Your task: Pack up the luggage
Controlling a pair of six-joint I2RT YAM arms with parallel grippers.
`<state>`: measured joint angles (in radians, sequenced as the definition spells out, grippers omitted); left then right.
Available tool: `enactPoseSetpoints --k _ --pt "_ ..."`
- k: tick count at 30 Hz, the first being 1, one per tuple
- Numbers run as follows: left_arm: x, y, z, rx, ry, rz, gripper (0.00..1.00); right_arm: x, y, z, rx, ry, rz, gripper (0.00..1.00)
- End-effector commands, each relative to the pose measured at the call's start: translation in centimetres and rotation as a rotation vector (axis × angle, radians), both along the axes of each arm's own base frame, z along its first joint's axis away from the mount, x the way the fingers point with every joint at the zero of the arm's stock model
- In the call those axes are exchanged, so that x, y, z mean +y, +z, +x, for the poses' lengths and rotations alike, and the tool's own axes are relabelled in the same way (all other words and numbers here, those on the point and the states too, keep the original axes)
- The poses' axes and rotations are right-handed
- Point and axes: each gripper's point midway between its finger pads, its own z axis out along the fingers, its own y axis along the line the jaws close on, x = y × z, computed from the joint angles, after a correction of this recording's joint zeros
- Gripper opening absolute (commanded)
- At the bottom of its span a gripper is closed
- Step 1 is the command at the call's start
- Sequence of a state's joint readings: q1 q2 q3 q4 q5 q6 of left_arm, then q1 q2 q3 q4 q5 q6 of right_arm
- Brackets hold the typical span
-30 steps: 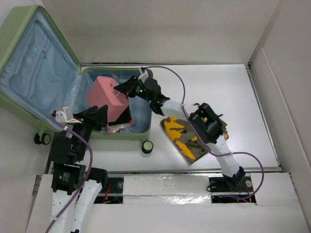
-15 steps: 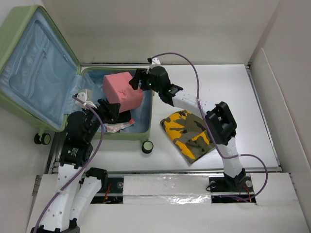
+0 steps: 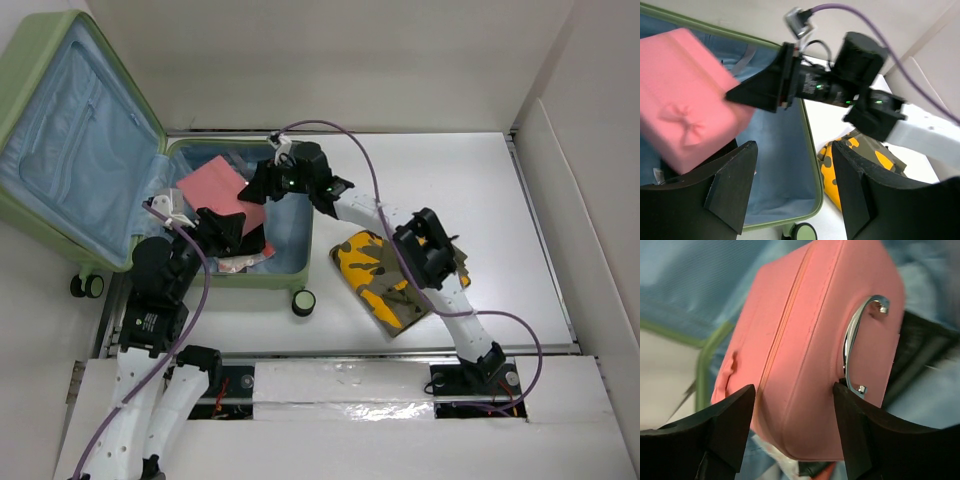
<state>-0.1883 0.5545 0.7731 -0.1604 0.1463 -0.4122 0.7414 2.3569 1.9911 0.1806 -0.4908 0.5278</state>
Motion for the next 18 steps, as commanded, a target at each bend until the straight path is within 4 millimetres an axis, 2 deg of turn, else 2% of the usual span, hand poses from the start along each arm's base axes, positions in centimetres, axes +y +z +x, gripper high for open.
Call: enactPoseSetpoints --k 1,3,5,7,8,10,13,14,15,16,17,18 --pt "0.1 3.6 -0.4 -0.11 -0.002 -0.015 0.58 4.5 0.0 -8.3 0.106 0.397 0.096 0.69" --pt "0.2 3.8 -0.6 -0.117 0.001 -0.015 0.58 5.9 -0.2 -10.0 0.13 0.434 0.092 0.71" --pt "0.1 3.9 -0.6 -0.123 -0.002 -0.016 0.58 6.8 0.1 -10.8 0.187 0.473 0.138 0.72" --pt "0.0 3.9 -0.6 -0.119 -0.006 -0.019 0.58 8.1 -0.1 -12.6 0.21 0.507 0.147 0.73" --pt "0.1 3.9 -0.6 -0.116 -0.006 -0.018 0.58 8.4 0.2 -12.2 0.179 0.499 0.142 0.73" --pt "0.1 4.0 -0.6 -0.114 -0.005 -0.019 0.58 8.9 -0.5 -12.3 0.179 0.463 0.095 0.75" --pt "0.1 4.0 -0.6 -0.105 0.0 -0.022 0.58 8.1 0.6 -12.1 0.102 0.425 0.086 0.83" --pt "0.1 4.1 -0.7 -0.104 -0.001 -0.022 0.58 6.9 1.3 -10.3 0.071 0.378 0.094 0.85" --pt "0.0 4.3 -0.6 -0.103 -0.009 -0.022 0.58 5.3 2.5 -9.7 0.044 0.321 0.094 0.91" --pt "-0.2 4.4 -0.5 -0.099 -0.019 -0.025 0.58 4.3 4.5 -8.9 -0.016 0.289 0.139 0.93" --pt "-0.7 4.7 -0.6 -0.106 -0.048 -0.029 0.57 3.1 5.7 -8.1 -0.041 0.257 0.154 0.94" --pt "-1.1 5.2 -0.5 -0.112 -0.065 -0.032 0.57 0.9 8.9 -6.8 -0.088 0.213 0.189 0.96"
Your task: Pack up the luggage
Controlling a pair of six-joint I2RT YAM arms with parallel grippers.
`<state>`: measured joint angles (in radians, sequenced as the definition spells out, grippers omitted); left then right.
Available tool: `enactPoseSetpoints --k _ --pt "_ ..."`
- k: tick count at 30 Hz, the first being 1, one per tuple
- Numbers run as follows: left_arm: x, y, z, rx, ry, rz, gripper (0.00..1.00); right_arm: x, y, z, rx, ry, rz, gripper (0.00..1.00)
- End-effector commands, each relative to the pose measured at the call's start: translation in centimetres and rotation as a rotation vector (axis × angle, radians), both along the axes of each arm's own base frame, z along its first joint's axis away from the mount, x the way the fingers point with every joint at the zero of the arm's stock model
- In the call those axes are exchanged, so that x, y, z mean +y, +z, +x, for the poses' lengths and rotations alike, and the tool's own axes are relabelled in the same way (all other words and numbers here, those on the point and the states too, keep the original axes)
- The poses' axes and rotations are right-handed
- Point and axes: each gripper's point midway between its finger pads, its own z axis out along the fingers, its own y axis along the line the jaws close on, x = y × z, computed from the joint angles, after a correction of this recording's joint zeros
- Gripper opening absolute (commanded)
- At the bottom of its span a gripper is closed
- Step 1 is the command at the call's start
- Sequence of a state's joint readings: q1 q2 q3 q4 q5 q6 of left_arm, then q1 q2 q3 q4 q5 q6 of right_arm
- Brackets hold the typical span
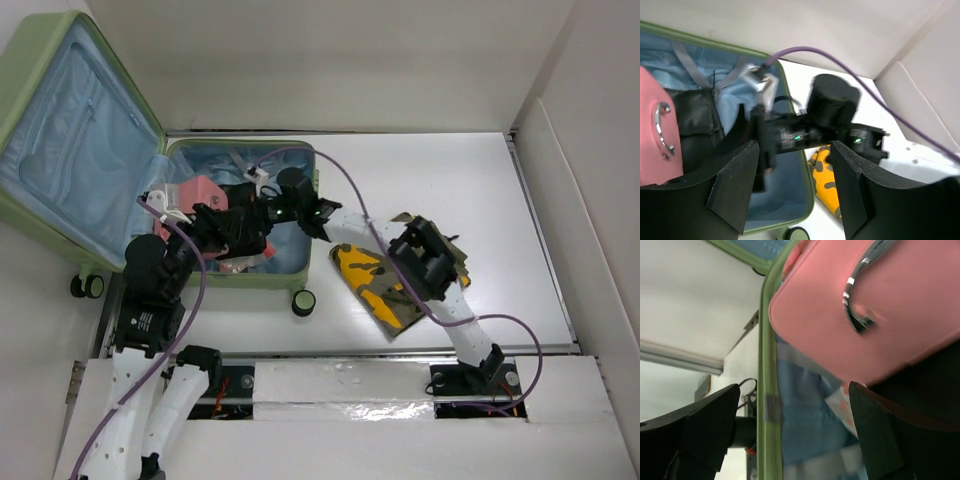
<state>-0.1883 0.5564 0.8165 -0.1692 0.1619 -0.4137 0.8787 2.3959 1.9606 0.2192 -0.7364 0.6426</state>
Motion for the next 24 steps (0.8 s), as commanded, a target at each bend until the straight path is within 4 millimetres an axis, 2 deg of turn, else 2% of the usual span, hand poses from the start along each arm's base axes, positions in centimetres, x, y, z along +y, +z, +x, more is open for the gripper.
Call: enactPoseSetpoints --k 1,2,3,4,5,6,7,8,9,10,11,12,13,14,15,16,17,18,19,20,21,22,23,24 --pt "-1.2 3.8 -0.1 -0.083 -0.065 -0.036 0.56 -5.8 10.9 5.8 -0.23 -0.181 0.2 0.96" --pt "-1.9 4.1 0.0 -0.086 -0.105 -0.044 0.54 -7.0 11.8 6.3 -0.235 -0.2 0.217 0.96" --pt "-2.2 4.6 -0.1 -0.093 -0.122 -0.067 0.52 -9.4 14.2 7.4 -0.266 -0.237 0.247 0.96" --pt "-2.6 4.8 0.0 -0.094 -0.142 -0.079 0.48 -10.8 13.6 7.9 -0.262 -0.26 0.243 0.96" --pt "-3.4 5.0 0.3 -0.099 -0.184 -0.094 0.44 -12.1 14.1 8.3 -0.272 -0.284 0.249 0.96" --pt "-3.8 4.6 0.6 -0.079 -0.198 -0.117 0.39 -14.5 14.4 10.0 -0.286 -0.341 0.248 0.94" --pt "-4.6 4.5 0.8 -0.077 -0.227 -0.13 0.27 -16.2 16.4 9.9 -0.323 -0.367 0.274 0.89" --pt "-5.3 4.8 1.3 -0.087 -0.24 -0.141 0.21 -17.7 15.0 10.1 -0.305 -0.393 0.248 0.8" --pt "-6.2 3.2 2.2 -0.032 -0.26 -0.17 0.14 -19.2 15.1 10.4 -0.313 -0.42 0.248 0.46" --pt "-6.8 2.5 2.7 -0.012 -0.281 -0.198 0.0 -21.7 15.5 11.6 -0.333 -0.477 0.253 0.24" --pt "-7.8 3.1 2.8 -0.047 -0.339 -0.231 0.0 -23.8 15.6 11.0 -0.336 -0.514 0.241 0.1" --pt "-9.5 0.9 3.4 0.018 -0.373 -0.248 0.0 -25.5 15.7 11.5 -0.361 -0.566 0.227 0.0" --pt "-10.6 0.1 3.7 0.038 -0.379 -0.239 0.0 -27.2 15.3 11.7 -0.364 -0.608 0.196 0.0" --pt "-11.1 -1.5 5.6 0.074 -0.298 -0.189 0.0 -30.4 15.9 12.1 -0.422 -0.702 0.159 0.0" --pt "-12.7 -2.4 5.7 0.109 -0.301 -0.174 0.0 -32.1 15.9 12.2 -0.439 -0.745 0.128 0.0" --pt "-16.1 -3.5 4.4 0.14 -0.369 -0.135 0.0 -33.6 15.2 12.2 -0.43 -0.789 0.077 0.0" --pt "-17.8 -6.5 5.2 0.218 -0.349 -0.084 0.0 -36.2 15.3 12.6 -0.462 -0.85 0.041 0.0" --pt "-19.5 -6.7 4.9 0.226 -0.365 -0.071 0.0 -37.9 16.1 11.5 -0.486 -0.898 0.031 0.02" --pt "-22.5 -7.7 2.7 0.253 -0.415 -0.05 0.0 -39.2 15.7 11.0 -0.476 -0.928 0.004 0.05" --pt "-23.3 -9.1 2.1 0.283 -0.392 -0.016 0.0 -40.3 15.9 10.5 -0.485 -0.955 -0.005 0.07" --pt "-23.7 -11.0 2.3 0.313 -0.327 0.028 0.0 -42.4 17.3 9.6 -0.528 -1.007 0.0 0.14" --pt "-24.5 -11.7 1.5 0.346 -0.317 0.02 0.0 -43.3 15.7 9.0 -0.504 -1.025 -0.038 0.18" --pt "-25.7 -13.8 -0.1 0.387 -0.32 0.057 0.0 -44.8 16.5 8.3 -0.543 -1.062 -0.054 0.27" --pt "-26.1 -14.6 -0.9 0.416 -0.315 0.055 0.0 -45.3 15.4 8.3 -0.529 -1.07 -0.086 0.31"
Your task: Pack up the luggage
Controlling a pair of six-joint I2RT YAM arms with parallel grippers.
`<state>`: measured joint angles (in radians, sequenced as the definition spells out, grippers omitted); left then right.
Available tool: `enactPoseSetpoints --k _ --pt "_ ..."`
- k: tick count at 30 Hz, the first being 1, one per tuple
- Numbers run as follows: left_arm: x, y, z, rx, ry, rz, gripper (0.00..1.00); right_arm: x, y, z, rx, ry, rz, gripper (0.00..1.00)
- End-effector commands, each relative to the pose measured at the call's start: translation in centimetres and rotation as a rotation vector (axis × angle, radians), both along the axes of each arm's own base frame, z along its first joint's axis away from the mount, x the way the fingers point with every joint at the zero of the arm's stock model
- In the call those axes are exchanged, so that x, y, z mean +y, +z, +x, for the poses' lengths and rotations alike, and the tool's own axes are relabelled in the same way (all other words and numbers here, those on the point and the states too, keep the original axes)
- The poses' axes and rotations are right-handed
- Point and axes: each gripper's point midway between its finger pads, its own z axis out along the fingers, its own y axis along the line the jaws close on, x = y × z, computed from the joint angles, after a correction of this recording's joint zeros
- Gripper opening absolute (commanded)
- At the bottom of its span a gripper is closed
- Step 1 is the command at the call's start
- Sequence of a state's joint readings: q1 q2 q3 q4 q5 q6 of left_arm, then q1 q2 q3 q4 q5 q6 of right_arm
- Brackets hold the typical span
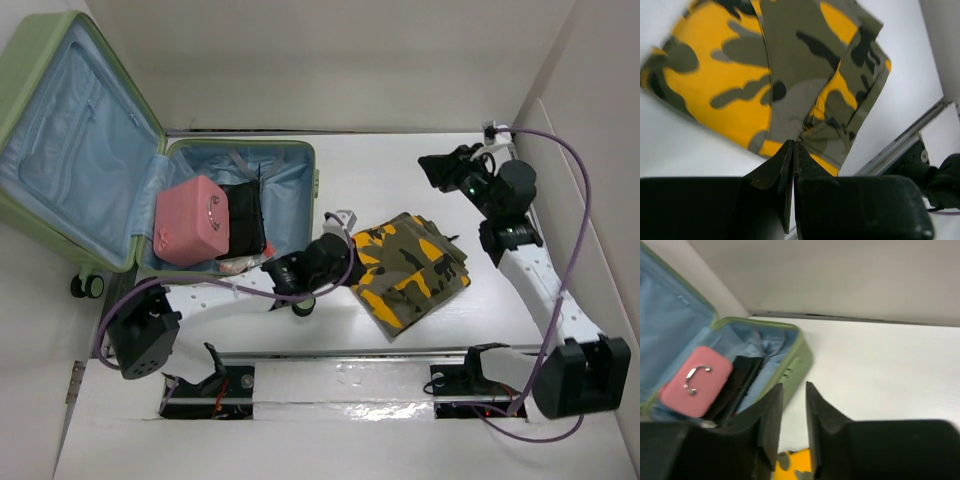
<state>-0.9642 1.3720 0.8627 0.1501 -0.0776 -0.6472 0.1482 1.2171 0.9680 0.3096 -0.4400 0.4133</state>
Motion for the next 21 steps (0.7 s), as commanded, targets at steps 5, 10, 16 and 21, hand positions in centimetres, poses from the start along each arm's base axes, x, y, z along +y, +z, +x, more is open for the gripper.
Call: enactPoseSetpoints --k 5,10,16,21 --pt "-1.7 -2.0 -3.1 0.117 0.203 -0.058 0.0 -4.4 -1.4 -3.5 -0.009 -0.132 -0.128 0.46" --pt "-1.0 -4.5 -5.4 0.221 0.263 -0.116 0.63 -4.9 -1.1 -5.0 -0.033 -0.138 -0.143 0.51" --pt "-1.2 -7.8 -5.8 0.359 0.358 -0.079 0.75 -3.9 -0.5 -6.3 -0.069 -0.073 -0.144 0.51" --pt "-1.4 -11.1 -4.8 0.383 0.46 0.01 0.78 -3.4 -0.4 -6.9 -0.081 -0.051 -0.14 0.51"
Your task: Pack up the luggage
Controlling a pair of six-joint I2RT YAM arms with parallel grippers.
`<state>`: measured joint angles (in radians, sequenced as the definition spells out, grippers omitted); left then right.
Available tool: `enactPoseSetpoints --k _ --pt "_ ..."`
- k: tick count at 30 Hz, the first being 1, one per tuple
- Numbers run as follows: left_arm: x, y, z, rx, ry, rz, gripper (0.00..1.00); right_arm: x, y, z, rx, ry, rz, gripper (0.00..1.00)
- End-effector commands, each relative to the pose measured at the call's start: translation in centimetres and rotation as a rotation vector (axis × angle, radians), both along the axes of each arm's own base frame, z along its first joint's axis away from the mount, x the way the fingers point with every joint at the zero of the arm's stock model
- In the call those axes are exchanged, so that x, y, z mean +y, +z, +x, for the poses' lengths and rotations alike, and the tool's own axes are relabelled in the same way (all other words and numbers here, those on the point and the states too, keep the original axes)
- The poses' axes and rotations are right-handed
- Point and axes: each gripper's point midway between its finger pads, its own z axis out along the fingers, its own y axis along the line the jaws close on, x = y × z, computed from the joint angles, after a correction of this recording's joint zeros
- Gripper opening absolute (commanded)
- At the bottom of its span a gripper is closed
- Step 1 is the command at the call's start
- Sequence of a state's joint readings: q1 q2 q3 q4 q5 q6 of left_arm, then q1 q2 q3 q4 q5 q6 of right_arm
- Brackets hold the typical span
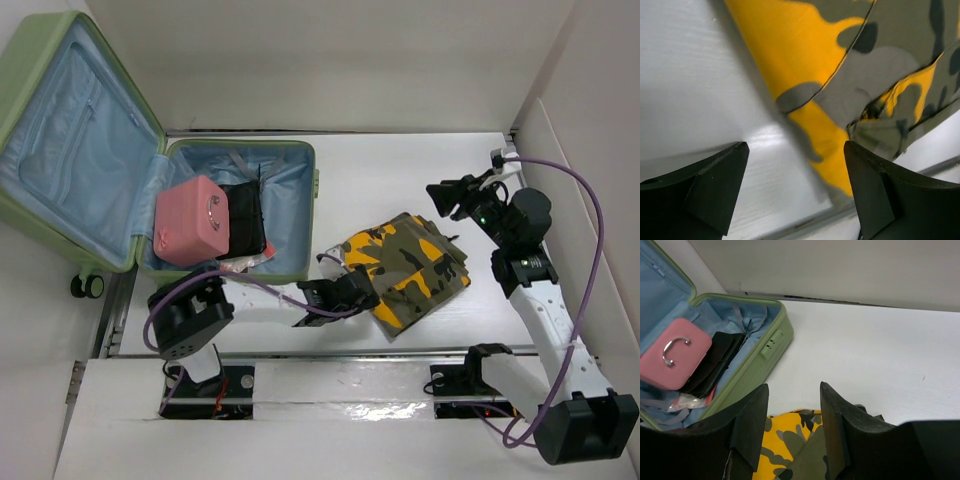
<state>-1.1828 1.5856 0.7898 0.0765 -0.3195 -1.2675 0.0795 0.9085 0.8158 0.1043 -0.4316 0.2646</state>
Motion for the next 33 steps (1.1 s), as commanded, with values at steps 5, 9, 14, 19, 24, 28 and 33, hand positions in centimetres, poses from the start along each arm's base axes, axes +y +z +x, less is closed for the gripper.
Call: enactPoseSetpoints --k 5,9,14,19,24,28,33 --pt "-0.8 -1.5 3.1 0.01 0.19 0.086 0.74 0.9 1.0 -1.3 -0.062 0.044 -0.007 0.52" --pt "-0.3 -3.9 4.4 0.047 0.221 0.135 0.69 0.7 1.1 -1.5 -0.068 0.032 0.001 0.52" --pt "-0.3 -4.9 4.9 0.034 0.234 0.158 0.51 0.5 1.3 -1.6 -0.072 0.02 0.007 0.52" --pt "-0.5 -3.4 7.8 -0.104 0.2 0.155 0.34 0.8 1.3 -2.0 -0.072 0.038 0.015 0.52" --pt "-1.7 -2.1 10.2 -0.191 0.096 0.125 0.0 1.3 1.6 -2.4 -0.084 0.071 0.025 0.52" --pt "-2.6 -0.4 11.4 -0.276 0.008 0.146 0.0 1.3 1.6 -2.4 -0.089 0.069 0.029 0.51" --pt "-4.6 5.9 13.0 -0.417 -0.126 0.164 0.0 0.9 1.9 -2.5 -0.102 0.041 0.032 0.51"
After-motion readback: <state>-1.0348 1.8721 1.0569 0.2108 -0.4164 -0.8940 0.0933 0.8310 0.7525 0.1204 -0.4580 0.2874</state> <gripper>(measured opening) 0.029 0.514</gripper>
